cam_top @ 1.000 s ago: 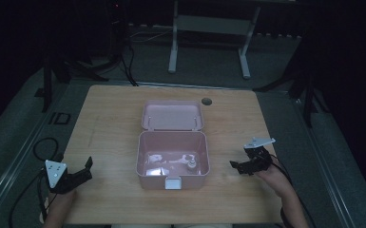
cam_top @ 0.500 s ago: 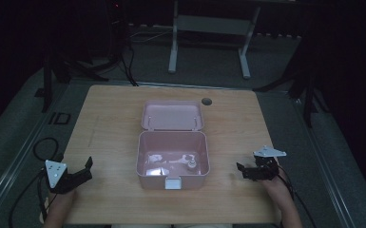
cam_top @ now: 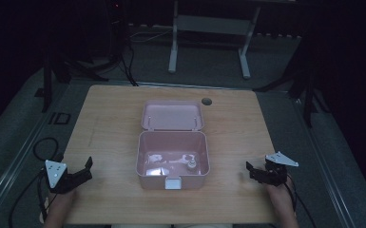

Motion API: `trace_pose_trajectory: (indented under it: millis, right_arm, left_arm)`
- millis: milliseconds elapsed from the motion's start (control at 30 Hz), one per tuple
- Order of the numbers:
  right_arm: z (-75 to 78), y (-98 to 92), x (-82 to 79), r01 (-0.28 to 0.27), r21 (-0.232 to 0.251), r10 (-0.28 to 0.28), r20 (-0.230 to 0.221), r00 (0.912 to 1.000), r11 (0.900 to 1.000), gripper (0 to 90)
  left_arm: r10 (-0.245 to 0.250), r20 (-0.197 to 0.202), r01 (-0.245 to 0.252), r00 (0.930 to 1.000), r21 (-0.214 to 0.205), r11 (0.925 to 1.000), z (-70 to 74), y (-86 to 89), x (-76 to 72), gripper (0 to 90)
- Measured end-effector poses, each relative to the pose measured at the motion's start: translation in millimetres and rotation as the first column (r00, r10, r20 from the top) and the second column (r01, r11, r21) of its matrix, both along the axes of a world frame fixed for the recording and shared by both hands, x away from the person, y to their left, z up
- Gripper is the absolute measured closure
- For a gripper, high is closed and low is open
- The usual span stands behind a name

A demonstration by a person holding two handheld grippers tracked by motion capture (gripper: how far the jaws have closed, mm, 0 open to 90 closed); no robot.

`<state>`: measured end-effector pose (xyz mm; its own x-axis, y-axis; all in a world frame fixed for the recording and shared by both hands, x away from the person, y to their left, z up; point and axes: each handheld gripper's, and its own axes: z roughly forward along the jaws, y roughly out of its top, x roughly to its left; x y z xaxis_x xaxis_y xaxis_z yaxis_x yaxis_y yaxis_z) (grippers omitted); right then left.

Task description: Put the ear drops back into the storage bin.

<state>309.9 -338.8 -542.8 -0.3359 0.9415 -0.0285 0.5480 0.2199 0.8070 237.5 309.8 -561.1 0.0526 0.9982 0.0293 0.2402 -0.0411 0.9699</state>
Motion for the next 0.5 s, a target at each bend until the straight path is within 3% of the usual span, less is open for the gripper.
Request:
trace_pose_trajectory:
  millis: [267, 367, 500]
  right_arm:
    - [-2.4, -8.6, -9.2, 0.062, -0.018, -0.061, 0.039, 0.9974, 0.9979, 13.6]
    - [-3.6, -11.6, -13.6, 0.097, 0.005, -0.097, 0.041, 0.9944, 0.9952, 13.7]
    - [-6.9, -11.0, -17.8, 0.123, -0.003, -0.123, 0.043, 0.9915, 0.9924, 13.7]
  left_arm:
    - [0.001, -0.001, -0.001, 1.0000, 0.001, 1.0000, 0.0, 0.0, 0.1, 0.3]
    - [0.002, 0.000, -0.002, 1.0000, 0.000, 1.0000, 0.0, 0.1, 0.1, 0.3]
    - [0.003, -0.002, -0.003, 1.0000, 0.002, 1.0000, -0.1, 0.0, 0.3, 0.3]
